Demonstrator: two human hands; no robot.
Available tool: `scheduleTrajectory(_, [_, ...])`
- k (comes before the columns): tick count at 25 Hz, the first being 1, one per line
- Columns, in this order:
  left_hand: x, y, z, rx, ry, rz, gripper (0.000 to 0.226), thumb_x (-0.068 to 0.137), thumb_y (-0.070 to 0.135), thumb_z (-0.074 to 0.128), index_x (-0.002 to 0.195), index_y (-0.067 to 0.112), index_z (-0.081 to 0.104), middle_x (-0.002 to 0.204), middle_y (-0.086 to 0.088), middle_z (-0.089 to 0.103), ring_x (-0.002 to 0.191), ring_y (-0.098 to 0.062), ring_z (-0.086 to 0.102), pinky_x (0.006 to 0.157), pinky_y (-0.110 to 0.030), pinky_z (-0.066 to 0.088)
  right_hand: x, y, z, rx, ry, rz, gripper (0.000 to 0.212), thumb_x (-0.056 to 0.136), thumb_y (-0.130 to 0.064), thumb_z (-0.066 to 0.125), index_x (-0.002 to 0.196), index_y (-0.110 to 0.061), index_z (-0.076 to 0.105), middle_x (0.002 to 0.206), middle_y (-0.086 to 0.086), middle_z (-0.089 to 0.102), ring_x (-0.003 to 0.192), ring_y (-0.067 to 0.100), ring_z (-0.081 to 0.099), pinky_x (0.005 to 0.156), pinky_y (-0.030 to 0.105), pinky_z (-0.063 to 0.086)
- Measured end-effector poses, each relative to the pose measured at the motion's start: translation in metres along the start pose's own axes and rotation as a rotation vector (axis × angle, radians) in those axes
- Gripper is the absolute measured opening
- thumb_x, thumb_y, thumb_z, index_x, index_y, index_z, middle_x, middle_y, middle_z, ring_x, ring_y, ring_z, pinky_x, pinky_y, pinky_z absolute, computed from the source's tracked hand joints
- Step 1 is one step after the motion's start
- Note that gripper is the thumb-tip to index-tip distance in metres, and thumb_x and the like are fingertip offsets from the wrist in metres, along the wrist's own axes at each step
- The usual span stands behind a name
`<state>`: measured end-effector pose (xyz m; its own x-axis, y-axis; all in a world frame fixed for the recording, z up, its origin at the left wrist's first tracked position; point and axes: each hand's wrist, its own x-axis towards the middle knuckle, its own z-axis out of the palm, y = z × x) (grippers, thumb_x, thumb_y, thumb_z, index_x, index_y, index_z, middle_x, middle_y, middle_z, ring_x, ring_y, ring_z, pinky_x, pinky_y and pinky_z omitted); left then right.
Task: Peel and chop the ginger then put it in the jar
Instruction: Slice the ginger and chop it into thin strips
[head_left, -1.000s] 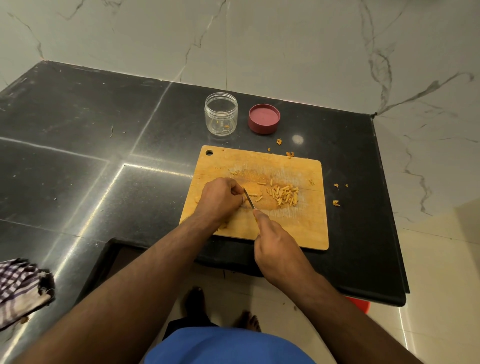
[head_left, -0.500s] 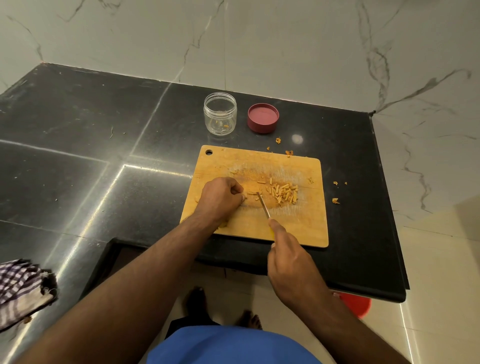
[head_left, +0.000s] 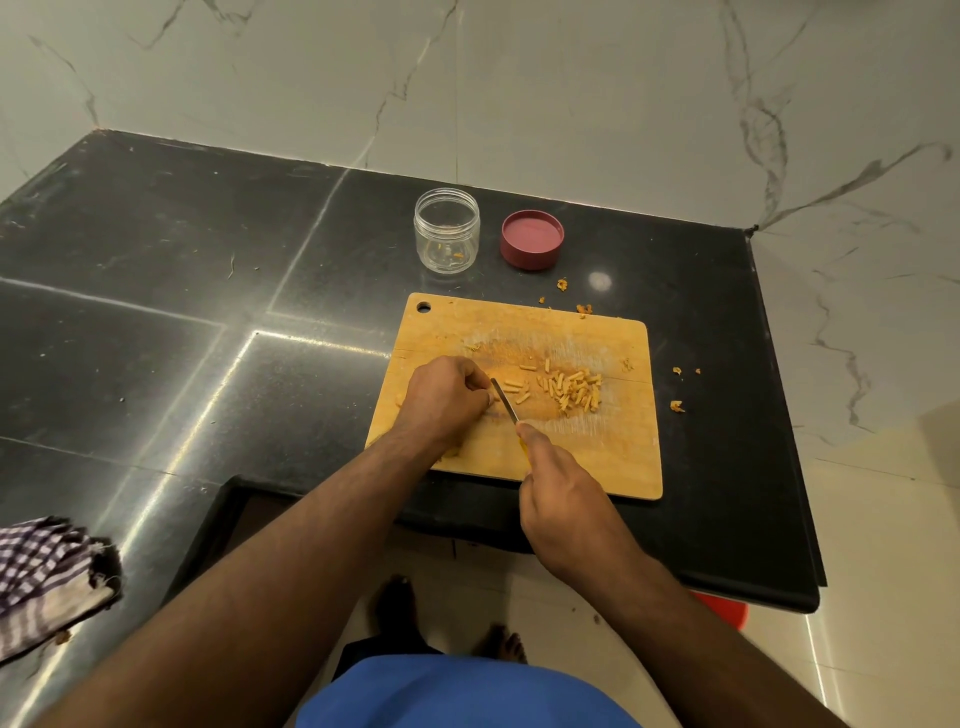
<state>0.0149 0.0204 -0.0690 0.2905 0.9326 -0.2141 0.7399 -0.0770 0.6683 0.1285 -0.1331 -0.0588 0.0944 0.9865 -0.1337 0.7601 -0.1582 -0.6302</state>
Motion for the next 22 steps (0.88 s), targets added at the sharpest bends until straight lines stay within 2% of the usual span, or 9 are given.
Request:
scheduleTrajectory(8, [0.002,0.001,-0.001,0.002,-0.011,0.011,0.013,0.089,0.018,0.072,0.101,0.016,0.076,0.092,0.007,0.069,0.078,-0.004,0.059,0.057,-0.011,0.038,0.009,-0.003,0.000,-0.015,-0.059,0.031,0.054,0.103,-0.020,0.033,0.155,-0.024,0.019,0.137,0.007,0.050,0.112,0.023,0.054,0.093,0.041,0.048])
scheduleTrajectory(14, [0.002,0.001,-0.001,0.009,-0.011,0.003,0.012,0.089,0.021,0.073,0.100,0.017,0.075,0.094,0.005,0.070,0.084,-0.009,0.061,0.059,-0.014,0.041,-0.019,-0.001,0.003,0.020,-0.054,0.101,0.054,0.104,-0.022,0.035,0.155,-0.030,0.017,0.129,0.000,0.052,0.097,0.011,0.054,0.082,0.032,0.049])
scheduleTrajectory(18, [0.001,-0.002,-0.001,0.000,-0.011,0.013,0.014,0.090,0.020,0.071,0.104,0.018,0.075,0.097,0.006,0.070,0.086,-0.007,0.059,0.063,-0.014,0.041,-0.031,0.008,0.000,0.018,0.065,0.053,0.054,0.104,-0.019,0.037,0.155,-0.028,0.021,0.113,-0.006,0.053,0.080,0.011,0.056,0.069,0.028,0.051])
scheduleTrajectory(22, [0.000,-0.005,0.001,-0.006,0.006,0.015,0.018,0.091,0.021,0.071,0.108,0.019,0.074,0.103,0.005,0.070,0.090,-0.007,0.060,0.073,-0.019,0.044,-0.026,0.004,-0.003,0.100,0.071,0.049,0.054,0.104,-0.019,0.038,0.154,-0.030,0.022,0.117,-0.013,0.048,0.091,0.008,0.055,0.079,0.025,0.052])
